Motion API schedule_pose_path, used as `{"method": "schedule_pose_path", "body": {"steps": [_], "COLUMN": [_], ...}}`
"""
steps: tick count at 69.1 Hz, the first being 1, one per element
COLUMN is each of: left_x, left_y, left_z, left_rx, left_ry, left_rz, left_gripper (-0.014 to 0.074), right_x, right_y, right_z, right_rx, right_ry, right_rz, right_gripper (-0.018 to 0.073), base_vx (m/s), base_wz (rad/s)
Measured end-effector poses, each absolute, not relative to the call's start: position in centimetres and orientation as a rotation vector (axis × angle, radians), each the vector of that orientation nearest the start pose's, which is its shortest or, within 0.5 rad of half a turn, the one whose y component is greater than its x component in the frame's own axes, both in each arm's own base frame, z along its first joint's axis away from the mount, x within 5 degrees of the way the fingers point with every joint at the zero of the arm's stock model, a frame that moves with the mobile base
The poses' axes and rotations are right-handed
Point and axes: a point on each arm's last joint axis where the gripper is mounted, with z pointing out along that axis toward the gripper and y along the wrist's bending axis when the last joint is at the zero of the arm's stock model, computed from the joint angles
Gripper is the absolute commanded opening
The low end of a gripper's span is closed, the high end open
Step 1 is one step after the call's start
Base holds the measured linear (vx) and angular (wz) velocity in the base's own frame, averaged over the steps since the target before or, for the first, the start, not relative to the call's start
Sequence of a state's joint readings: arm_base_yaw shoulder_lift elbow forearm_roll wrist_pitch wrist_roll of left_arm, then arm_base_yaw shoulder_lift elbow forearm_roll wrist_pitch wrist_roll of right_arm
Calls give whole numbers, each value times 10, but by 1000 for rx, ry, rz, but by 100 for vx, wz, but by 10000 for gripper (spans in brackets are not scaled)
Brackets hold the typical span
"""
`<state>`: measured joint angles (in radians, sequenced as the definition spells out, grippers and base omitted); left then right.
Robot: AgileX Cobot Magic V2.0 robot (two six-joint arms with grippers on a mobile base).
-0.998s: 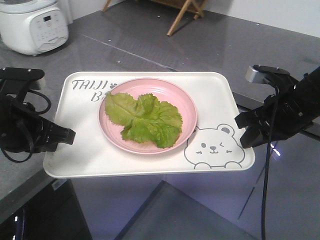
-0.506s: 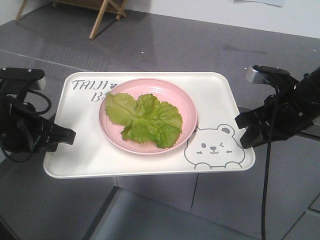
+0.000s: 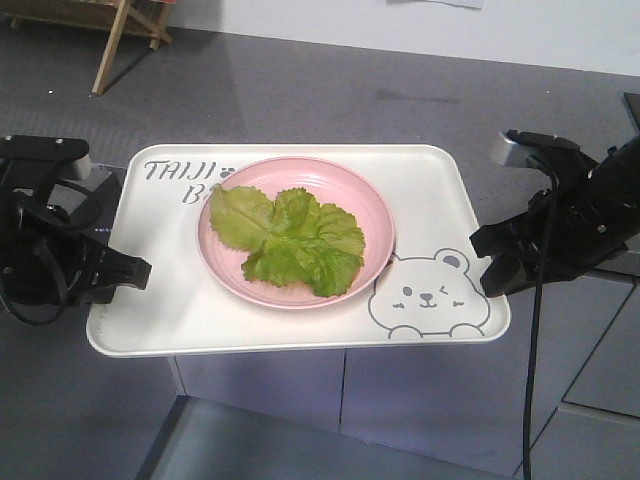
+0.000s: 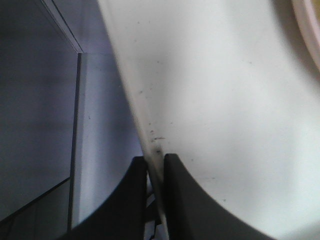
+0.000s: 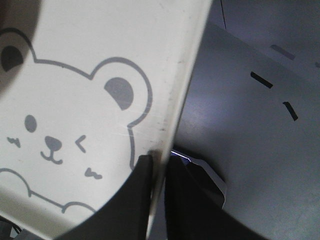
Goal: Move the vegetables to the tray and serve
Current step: 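Hold the tray with both grippers while the base turns and drives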
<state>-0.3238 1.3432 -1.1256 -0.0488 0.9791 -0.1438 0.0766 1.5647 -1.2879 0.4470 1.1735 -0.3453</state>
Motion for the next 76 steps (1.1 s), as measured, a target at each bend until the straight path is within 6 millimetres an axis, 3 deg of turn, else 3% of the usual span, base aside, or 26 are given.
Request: {"method": "schedule_pose_path", "body": {"steps": [76], "left_x": [251], "left_y": [-88], "left_z": [315], "left_rx": [219], "left_ry": [2687], "left_rz": [-208], "left_gripper": [-6], "right_x": [303], "right_y": [60], "right_z": [299], "right_rx": [-411], "right_ry": [2803], "right_rz": [575], "right_gripper": [-3], "base_vx": [10], "base_wz": [-6]}}
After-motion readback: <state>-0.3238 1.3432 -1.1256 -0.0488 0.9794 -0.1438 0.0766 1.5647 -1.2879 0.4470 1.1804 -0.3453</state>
